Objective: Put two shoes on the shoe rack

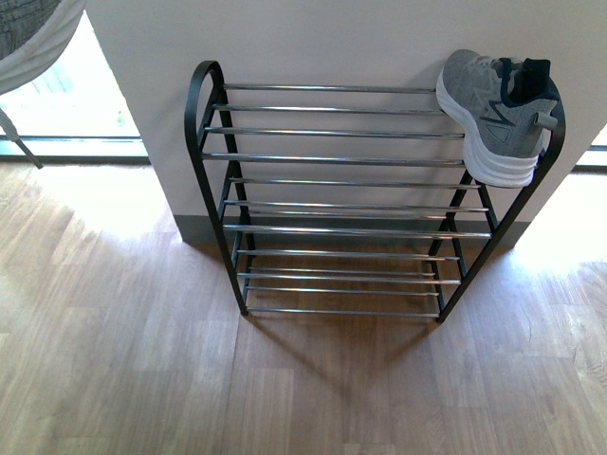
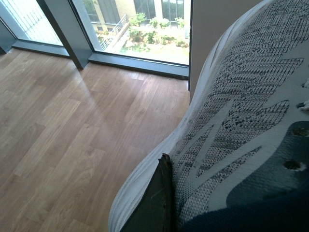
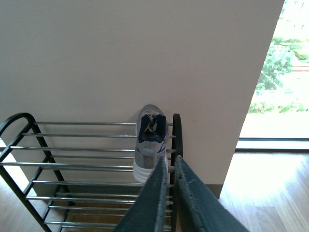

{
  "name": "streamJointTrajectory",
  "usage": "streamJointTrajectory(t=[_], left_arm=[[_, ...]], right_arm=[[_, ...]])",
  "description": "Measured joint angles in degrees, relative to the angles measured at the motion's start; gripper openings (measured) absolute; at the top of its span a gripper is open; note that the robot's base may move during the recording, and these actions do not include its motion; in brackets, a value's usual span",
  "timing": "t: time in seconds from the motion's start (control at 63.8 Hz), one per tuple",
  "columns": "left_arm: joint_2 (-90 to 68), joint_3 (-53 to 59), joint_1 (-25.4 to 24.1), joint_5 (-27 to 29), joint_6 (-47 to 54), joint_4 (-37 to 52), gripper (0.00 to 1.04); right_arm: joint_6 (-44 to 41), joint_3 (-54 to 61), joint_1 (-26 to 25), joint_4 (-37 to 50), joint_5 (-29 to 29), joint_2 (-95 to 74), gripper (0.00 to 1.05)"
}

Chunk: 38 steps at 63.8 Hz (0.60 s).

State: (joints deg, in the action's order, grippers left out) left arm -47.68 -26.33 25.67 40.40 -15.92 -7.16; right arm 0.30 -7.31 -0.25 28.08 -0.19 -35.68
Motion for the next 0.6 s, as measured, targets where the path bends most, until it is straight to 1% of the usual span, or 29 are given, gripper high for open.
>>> streamJointTrajectory(t=[0.596], left_arm=[[0.00, 0.00, 0.00, 0.00, 0.00, 0.00, 0.02]], right_arm=[[0.00, 5.46, 0.04, -8.35, 0.04, 13.79, 0.02]])
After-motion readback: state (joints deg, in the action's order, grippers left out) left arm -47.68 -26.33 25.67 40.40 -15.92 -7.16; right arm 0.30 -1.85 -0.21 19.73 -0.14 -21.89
